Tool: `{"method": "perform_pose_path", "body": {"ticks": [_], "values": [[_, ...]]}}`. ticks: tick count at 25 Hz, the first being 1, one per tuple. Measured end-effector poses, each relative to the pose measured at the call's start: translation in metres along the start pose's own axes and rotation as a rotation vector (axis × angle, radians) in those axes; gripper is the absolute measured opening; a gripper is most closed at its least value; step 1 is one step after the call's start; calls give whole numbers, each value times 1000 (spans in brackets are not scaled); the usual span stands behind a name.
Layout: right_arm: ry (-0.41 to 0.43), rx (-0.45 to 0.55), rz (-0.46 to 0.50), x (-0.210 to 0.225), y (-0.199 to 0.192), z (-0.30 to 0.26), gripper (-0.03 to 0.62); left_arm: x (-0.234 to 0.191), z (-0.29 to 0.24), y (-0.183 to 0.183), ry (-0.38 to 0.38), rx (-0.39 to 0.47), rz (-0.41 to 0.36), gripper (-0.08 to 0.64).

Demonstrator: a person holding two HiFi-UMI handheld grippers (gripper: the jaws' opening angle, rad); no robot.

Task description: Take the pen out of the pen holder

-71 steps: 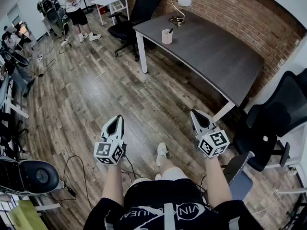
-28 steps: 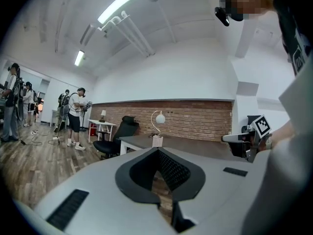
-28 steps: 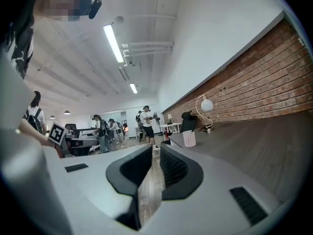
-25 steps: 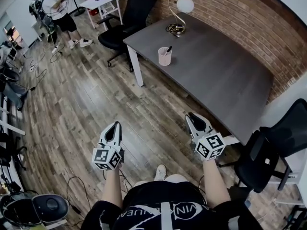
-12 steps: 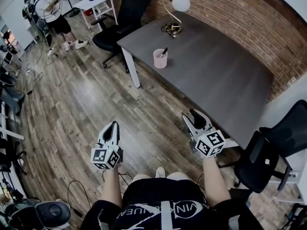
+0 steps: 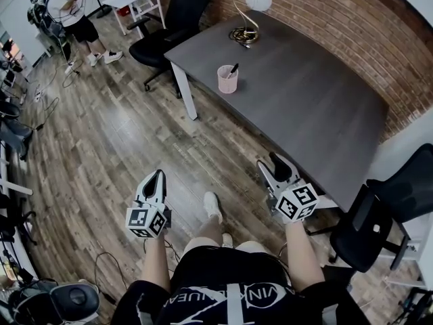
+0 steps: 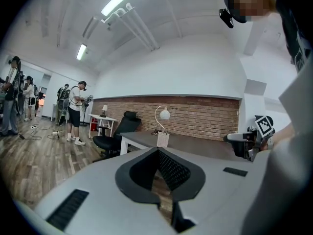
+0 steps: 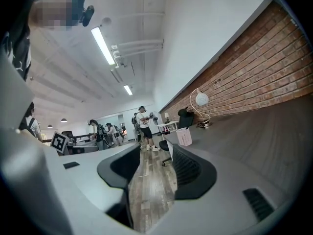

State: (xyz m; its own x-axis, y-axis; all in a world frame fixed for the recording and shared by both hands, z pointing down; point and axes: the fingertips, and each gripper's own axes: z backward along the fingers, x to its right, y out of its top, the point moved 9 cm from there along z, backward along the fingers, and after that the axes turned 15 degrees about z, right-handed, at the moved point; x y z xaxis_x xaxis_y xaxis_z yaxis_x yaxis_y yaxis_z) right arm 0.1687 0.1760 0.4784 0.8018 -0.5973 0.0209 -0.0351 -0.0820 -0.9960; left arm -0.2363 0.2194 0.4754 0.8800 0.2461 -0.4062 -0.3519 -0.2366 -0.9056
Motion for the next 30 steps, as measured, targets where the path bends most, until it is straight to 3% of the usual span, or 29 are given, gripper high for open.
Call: {"method": "perform_pose_path", "body": {"ticks": [10, 30], "values": [[-5, -6, 29, 32, 7, -48, 201, -19, -64, 8, -35, 0, 16, 12], [-23, -23, -30, 96, 16, -160, 202, -48, -195, 45, -106, -13, -4, 12]]}}
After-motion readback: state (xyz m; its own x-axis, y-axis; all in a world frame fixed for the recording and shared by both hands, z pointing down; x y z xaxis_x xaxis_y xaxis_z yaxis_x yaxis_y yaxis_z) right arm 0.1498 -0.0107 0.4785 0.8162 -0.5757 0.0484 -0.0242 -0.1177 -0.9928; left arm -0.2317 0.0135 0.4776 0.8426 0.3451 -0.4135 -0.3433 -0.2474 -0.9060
